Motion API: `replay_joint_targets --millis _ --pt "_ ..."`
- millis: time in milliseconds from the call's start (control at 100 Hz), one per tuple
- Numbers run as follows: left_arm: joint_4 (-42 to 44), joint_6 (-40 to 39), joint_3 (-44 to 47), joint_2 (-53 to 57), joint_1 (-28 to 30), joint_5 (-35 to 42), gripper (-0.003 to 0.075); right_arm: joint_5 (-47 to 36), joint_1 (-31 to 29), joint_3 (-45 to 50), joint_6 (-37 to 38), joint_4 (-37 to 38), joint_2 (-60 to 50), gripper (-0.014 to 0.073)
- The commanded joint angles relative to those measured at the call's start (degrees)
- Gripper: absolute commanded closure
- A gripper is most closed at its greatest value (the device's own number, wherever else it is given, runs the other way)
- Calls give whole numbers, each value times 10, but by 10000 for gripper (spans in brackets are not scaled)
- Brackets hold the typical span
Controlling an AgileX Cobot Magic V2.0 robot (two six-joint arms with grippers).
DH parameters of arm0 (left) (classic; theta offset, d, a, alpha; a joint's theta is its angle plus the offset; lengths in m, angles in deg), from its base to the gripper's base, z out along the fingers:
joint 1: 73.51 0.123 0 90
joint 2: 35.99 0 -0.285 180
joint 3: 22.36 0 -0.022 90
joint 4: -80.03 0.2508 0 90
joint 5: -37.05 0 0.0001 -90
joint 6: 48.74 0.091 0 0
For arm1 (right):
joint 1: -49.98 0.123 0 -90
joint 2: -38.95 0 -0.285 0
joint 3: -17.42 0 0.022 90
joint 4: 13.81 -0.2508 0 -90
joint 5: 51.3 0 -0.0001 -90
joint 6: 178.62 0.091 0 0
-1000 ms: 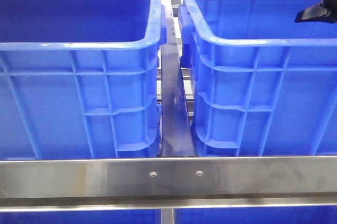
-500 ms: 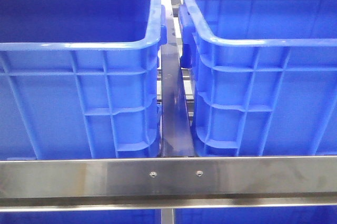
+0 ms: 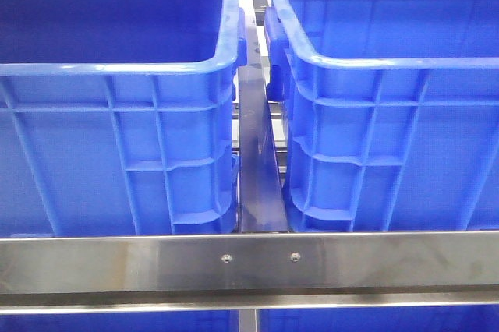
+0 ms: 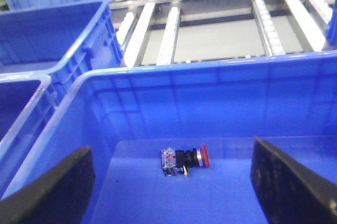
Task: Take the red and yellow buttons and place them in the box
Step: 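Raise the right gripper out of the bin, then lower the left gripper onto a yellow-capped button and close it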
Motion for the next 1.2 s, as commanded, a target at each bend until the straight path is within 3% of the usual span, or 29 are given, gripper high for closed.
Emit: replay_joint_targets --millis 0,280,400,540,730,870,1190 --pt "22 0 -11 -5 -5 35 739 -6 1 10 -13 0 -49 -30" --pt "20 0 -11 -5 -5 35 739 -5 1 66 -35 0 -146 -28" --pt "20 0 -11 -5 -5 35 739 0 1 68 -38 0 -152 25" --pt "20 0 -11 -5 -5 35 739 5 1 68 -38 0 -152 201" --pt "20 0 -11 -5 -5 35 739 5 1 68 -38 0 -152 519" --pt "20 0 -11 -5 -5 35 739 5 1 68 -38 0 -152 662" --pt "20 0 -11 -5 -5 35 713 5 1 68 -38 0 -152 661"
